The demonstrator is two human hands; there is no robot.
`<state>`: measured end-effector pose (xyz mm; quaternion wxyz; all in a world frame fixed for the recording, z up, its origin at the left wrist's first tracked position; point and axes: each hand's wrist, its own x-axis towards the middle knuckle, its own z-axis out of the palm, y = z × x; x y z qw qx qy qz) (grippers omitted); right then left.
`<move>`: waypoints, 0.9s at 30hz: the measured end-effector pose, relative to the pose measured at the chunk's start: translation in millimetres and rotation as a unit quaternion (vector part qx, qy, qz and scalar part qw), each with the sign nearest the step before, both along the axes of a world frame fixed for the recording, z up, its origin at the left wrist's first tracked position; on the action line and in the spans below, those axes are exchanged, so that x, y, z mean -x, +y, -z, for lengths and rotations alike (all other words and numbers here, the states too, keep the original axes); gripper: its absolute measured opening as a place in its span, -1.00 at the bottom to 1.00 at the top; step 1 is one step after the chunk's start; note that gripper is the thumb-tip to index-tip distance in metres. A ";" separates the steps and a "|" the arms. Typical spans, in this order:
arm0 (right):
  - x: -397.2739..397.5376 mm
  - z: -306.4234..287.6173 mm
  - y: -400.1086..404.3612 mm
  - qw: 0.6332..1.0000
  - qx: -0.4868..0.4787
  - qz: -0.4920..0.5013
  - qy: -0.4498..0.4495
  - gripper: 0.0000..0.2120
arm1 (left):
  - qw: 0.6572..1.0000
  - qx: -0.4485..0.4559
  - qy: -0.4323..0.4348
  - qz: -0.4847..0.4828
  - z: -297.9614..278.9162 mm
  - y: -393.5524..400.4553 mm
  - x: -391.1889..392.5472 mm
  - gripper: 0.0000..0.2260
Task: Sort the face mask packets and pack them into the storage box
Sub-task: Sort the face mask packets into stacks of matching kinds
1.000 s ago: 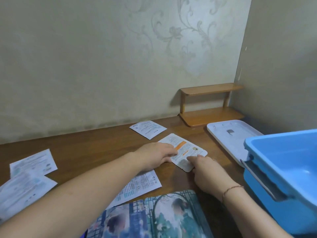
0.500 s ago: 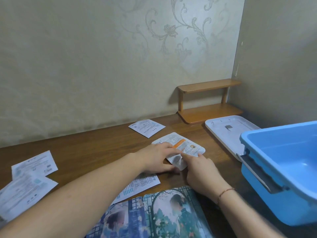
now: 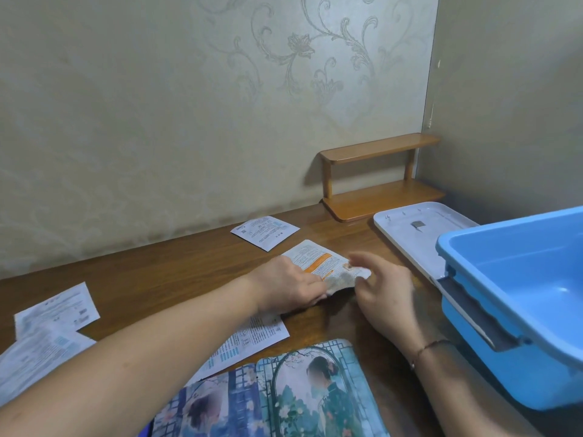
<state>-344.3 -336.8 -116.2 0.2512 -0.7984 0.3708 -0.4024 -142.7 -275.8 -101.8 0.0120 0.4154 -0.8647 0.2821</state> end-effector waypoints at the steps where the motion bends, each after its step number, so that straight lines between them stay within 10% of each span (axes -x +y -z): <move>1: 0.0 1.3 -2.5 0.998 0.001 0.016 -0.053 -0.52 | 0.999 0.023 0.050 0.000 -2.5 1.5 -0.4 -0.75; 4: 3.7 4.9 -9.6 0.983 -0.091 0.037 -0.156 -0.31 | 0.952 0.142 0.260 -0.074 -15.0 9.5 -1.2 -0.75; 9: -1.2 1.6 -4.7 0.941 -0.246 -0.047 -0.226 -0.11 | 0.751 0.171 0.603 -0.205 -48.6 10.2 12.0 -0.75; 15: -2.1 -4.3 3.8 0.911 -0.310 -0.171 -0.210 -0.47 | 0.661 0.094 0.712 -0.220 -49.8 5.2 7.2 -0.55; 23: 2.0 -14.6 19.2 0.885 -0.334 -0.229 -0.231 -0.84 | 0.384 -0.110 0.897 -0.189 -73.6 29.1 26.5 -0.63; 27: 3.1 -27.0 25.0 0.857 -0.374 -0.231 -0.268 -0.83 | 0.393 -0.282 0.849 -0.211 -75.3 76.4 30.7 -0.64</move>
